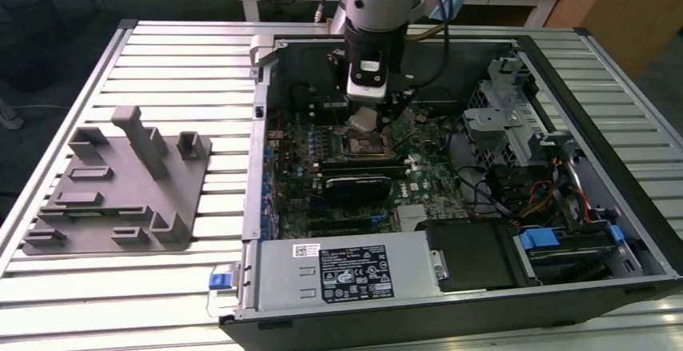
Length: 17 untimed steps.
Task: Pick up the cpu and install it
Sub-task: 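Place the cpu into insertion slot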
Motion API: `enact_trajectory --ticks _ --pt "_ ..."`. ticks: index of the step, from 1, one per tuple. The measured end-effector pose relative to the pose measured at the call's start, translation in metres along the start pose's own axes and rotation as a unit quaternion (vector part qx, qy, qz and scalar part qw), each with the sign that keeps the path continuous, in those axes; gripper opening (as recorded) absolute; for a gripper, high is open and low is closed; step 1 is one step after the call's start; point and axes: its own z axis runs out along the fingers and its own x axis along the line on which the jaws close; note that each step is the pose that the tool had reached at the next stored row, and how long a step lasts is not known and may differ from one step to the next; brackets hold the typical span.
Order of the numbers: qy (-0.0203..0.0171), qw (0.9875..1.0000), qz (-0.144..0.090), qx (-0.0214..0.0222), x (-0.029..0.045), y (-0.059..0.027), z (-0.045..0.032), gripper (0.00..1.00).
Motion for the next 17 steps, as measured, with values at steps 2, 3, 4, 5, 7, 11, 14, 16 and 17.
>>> enact_trajectory --ticks 2,3,4,5,7,11,14,16,17 --pt "-0.0007 0.9999 0.015 0.0003 0.0 0.0 0.0 0.54" --pt "-0.001 0.9998 0.022 0.0005 0.0 0.0 0.0 0.54" --pt "-0.0013 0.9996 0.029 0.0006 0.0 0.0 0.0 0.54" --pt "-0.0016 0.9994 0.036 0.0008 0.0 0.0 0.0 0.54" --pt "-0.0023 0.9988 0.05 0.0011 0.0 0.0 0.0001 0.54" --pt "-0.0036 0.9969 0.078 0.0017 0.0 0.0 0.0001 0.54" --pt "-0.0046 0.9951 0.099 0.0021 0.0 0.0 0.0001 0.54" --pt "-0.0052 0.9936 0.113 0.0024 0.0 0.0 0.0002 0.54" --pt "-0.0055 0.9928 0.12 0.0026 0.0 0.0 0.0001 0.54"
